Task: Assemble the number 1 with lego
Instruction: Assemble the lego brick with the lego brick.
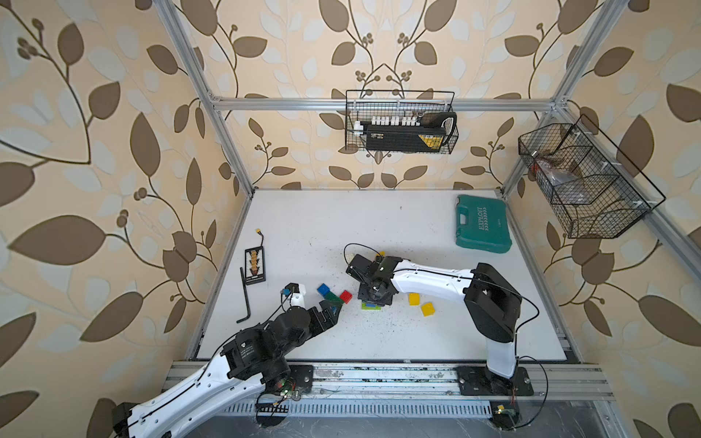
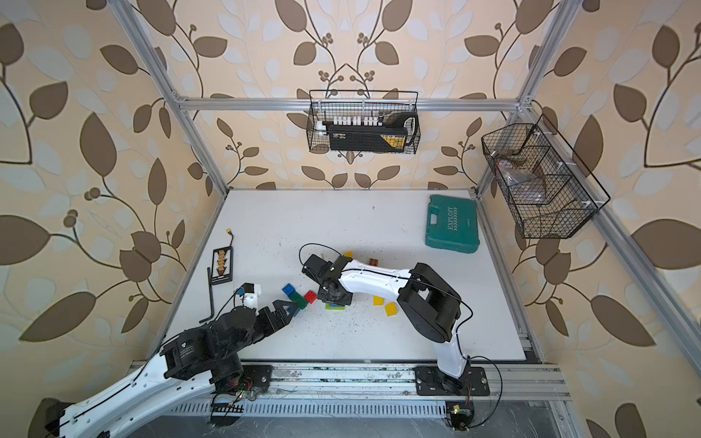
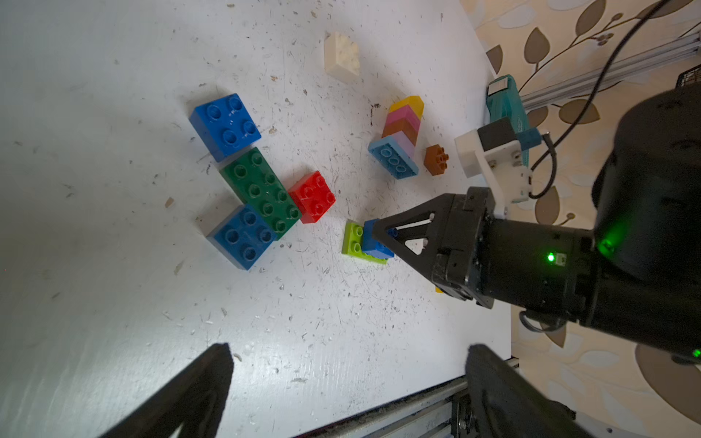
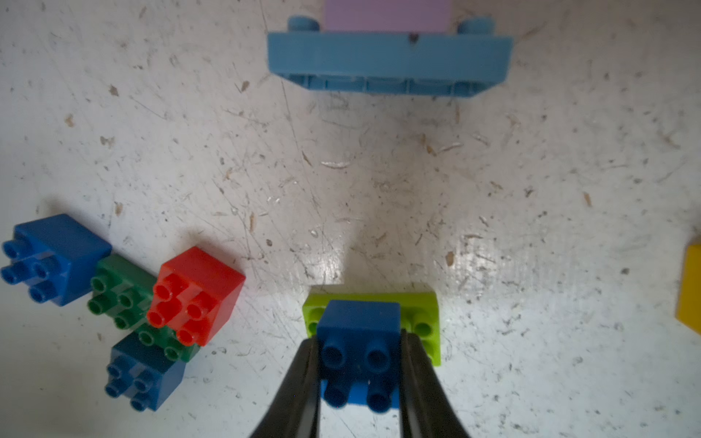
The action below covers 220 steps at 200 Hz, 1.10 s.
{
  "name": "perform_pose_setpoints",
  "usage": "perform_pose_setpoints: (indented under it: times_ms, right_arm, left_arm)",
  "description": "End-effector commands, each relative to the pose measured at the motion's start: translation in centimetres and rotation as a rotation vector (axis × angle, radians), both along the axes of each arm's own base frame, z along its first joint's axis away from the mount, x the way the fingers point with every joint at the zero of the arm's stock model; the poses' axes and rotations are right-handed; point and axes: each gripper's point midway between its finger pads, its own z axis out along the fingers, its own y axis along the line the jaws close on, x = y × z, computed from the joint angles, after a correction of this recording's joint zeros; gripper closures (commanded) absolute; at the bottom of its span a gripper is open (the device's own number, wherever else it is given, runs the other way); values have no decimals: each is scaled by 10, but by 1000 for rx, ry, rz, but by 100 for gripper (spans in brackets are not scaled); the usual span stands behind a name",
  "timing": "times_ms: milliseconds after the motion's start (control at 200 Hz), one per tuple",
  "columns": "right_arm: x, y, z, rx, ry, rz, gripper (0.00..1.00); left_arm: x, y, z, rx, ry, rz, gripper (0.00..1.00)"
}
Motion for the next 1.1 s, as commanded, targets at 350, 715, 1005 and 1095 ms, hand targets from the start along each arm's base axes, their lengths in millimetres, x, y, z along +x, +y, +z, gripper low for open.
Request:
perform_pose_setpoints:
  times_ms: [350, 715, 1005, 1095]
  right_arm:
    - [-27, -24, -22, -105, 50, 1, 93]
    - [-31, -27, -35, -120, 54, -6, 94]
    - [-24, -36, -68, -144, 103, -32, 94]
    - [-25, -41, -80, -161, 127, -28, 95]
  left_arm:
    - [4, 2, 3, 7, -24, 17, 1]
    - [3, 3, 2, 7, -19, 23, 1]
    - [3, 5, 2, 2, -21, 29, 1]
    - [3, 6, 2, 3, -21, 30, 1]
